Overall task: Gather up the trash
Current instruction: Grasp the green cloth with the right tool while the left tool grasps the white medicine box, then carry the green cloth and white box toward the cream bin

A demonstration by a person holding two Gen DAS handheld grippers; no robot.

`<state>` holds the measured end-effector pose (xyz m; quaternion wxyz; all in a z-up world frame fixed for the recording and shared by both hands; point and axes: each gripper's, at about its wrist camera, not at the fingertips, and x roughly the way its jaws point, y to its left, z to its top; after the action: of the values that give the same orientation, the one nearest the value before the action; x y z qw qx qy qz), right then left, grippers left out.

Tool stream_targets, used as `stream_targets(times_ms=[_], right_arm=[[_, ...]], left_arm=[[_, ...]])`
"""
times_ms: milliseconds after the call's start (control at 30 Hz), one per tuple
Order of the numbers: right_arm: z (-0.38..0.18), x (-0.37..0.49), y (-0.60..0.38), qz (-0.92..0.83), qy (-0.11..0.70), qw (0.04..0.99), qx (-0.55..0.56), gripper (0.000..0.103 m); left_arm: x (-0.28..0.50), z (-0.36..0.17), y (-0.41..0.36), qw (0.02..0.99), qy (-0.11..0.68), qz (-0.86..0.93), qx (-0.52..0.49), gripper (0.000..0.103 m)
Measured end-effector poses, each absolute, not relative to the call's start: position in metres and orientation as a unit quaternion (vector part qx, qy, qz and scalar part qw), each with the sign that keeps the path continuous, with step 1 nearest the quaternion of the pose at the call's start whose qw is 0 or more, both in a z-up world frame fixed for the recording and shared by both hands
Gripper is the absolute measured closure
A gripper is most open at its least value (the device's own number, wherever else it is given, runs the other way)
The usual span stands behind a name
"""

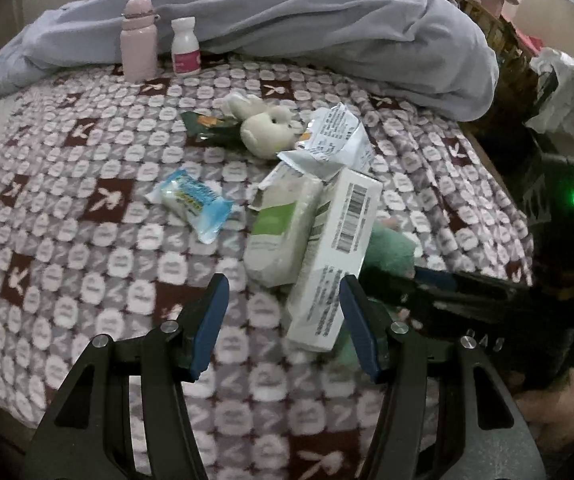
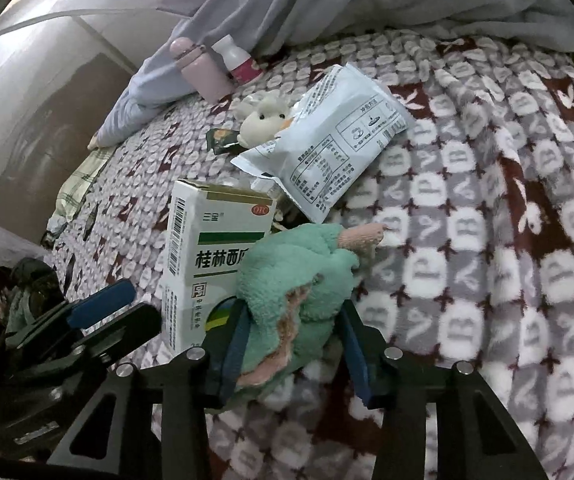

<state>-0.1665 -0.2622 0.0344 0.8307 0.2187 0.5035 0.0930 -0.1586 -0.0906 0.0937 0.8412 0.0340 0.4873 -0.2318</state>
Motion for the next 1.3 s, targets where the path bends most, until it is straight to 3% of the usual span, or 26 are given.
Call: stream_targets(times_ms=[467, 833, 867, 933, 1300], right_arm=[[0.063, -0.191, -0.29, 0.078, 0.466, 0.855, 0.213, 0.068], [0.105, -0.23, -0.349, 0.013, 0.437, 0.878, 0.197, 0.068], [0.105, -0.232, -0.352, 0.01, 0.436, 0.878, 0.198, 0.068], [0.104, -0.237, -0.358, 0.006, 0.435, 0.877, 0.202, 0.068], [0.101, -0.257, -0.377, 0.001, 0.43, 0.878, 0.211, 0.068]], left_arm=[[-0.149, 0.102, -0.075, 0.836, 0.491, -0.246, -0.004, 0.047], [-0.156, 0.087, -0.124, 0.839, 0.48, -0.25, 0.063, 0.045], [-0.155, 0.085, -0.127, 0.839, 0.48, -0.248, 0.066, 0.046], [-0.151, 0.081, -0.129, 0.836, 0.49, -0.24, 0.059, 0.075], [-0.17, 0.113, -0.154, 0.835, 0.477, -0.269, 0.048, 0.075]])
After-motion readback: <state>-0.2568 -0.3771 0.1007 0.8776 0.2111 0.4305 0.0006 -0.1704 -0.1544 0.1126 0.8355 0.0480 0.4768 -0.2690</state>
